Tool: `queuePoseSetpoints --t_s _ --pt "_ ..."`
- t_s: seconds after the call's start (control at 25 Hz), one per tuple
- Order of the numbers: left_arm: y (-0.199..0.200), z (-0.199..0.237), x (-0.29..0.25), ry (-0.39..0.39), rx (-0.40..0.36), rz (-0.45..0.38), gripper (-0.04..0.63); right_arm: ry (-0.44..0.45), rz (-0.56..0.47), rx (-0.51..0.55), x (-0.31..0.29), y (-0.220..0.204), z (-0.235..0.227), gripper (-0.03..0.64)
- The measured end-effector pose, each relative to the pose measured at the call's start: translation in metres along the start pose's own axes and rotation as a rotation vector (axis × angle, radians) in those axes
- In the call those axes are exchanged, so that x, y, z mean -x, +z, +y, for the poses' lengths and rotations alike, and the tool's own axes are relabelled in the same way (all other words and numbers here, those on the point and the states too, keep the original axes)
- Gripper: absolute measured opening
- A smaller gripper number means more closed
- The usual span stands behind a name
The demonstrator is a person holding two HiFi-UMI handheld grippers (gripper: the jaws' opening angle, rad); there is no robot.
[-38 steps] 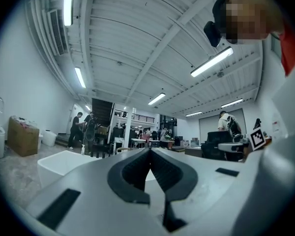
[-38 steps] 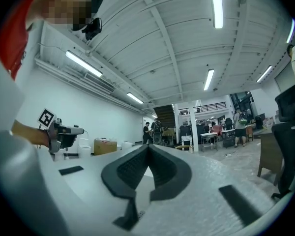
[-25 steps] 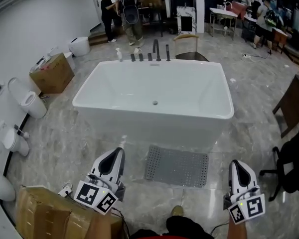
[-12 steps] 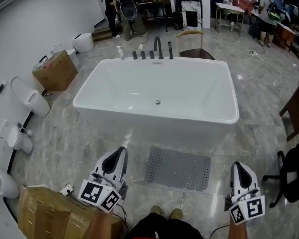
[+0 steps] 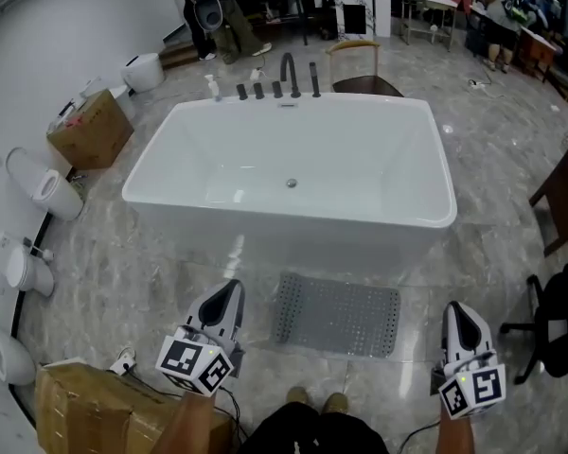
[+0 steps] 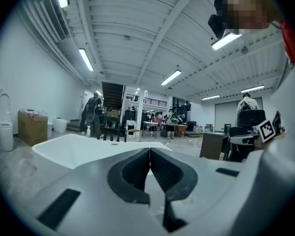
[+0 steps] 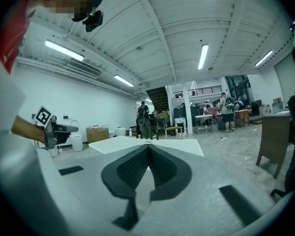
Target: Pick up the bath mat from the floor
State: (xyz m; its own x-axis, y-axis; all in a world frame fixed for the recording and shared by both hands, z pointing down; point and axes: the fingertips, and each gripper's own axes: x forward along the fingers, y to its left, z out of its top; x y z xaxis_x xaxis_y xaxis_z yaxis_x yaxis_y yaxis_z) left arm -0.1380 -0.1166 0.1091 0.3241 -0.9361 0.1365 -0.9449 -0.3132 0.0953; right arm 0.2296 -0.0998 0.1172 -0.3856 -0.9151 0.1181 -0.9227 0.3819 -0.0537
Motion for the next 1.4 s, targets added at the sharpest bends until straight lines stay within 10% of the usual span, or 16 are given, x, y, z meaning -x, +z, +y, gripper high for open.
queuePoseSetpoints --t_s 1.4 --pt "-0.302 0.079 -0.121 -0.034 0.042 0.316 0.012 -0.127 0.232 -0.050 -0.090 -0.279 -0.054 0.005"
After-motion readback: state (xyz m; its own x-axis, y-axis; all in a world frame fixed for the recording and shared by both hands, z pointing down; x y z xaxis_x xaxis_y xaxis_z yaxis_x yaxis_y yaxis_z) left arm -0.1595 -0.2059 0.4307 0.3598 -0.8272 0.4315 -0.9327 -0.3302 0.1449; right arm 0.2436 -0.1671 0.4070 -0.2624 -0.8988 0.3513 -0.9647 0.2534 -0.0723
